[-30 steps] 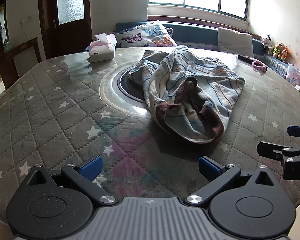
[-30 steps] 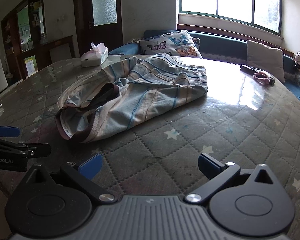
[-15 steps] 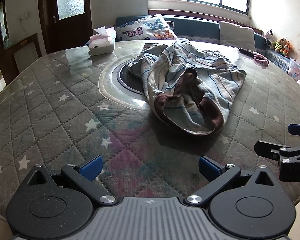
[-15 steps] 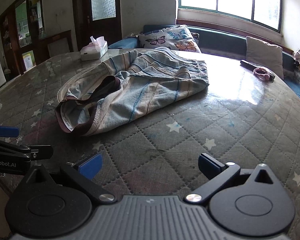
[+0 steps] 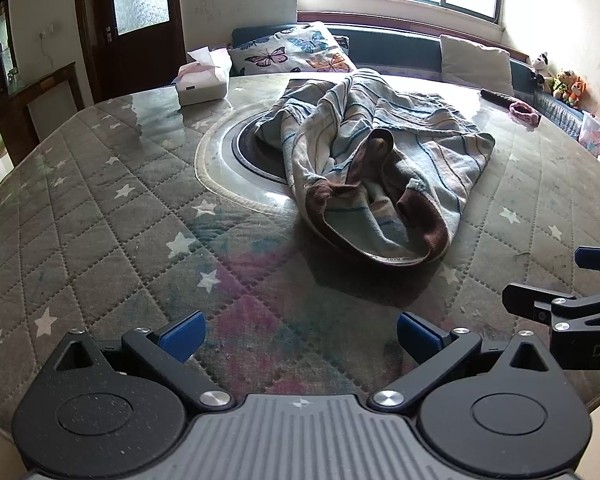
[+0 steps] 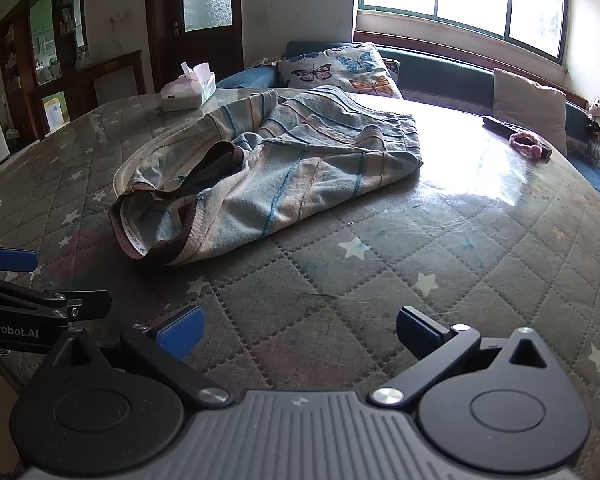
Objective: Fold clothes
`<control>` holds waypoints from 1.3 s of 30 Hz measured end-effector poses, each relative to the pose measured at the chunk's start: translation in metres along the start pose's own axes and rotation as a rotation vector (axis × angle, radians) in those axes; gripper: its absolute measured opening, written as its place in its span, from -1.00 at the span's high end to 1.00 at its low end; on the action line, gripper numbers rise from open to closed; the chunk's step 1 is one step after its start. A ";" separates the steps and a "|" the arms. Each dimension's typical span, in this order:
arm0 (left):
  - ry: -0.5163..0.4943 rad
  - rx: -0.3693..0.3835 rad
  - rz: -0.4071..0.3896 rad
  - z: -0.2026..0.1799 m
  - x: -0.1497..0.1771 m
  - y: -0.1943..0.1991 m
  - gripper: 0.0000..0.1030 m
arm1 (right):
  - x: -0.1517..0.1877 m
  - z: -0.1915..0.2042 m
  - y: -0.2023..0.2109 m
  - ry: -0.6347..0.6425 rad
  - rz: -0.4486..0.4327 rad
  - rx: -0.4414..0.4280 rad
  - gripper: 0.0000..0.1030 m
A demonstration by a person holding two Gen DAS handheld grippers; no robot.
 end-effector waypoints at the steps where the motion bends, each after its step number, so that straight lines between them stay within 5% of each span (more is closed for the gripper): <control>1: 0.000 0.000 0.001 0.000 0.000 0.000 -1.00 | 0.000 0.000 0.000 0.000 0.001 0.000 -1.00; 39: 0.002 0.004 0.035 0.000 -0.006 -0.011 -1.00 | -0.006 0.007 -0.009 0.017 0.019 -0.009 -1.00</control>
Point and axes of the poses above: each gripper's, at about its wrist camera, not at the fingertips, and y roughly against the way its jaws point, z to its left, x to its underside, the point moved 2 cm from there along -y, roughly the way its jaws point, and after that the axes turned 10 degrees about x, right-handed, at the moved point
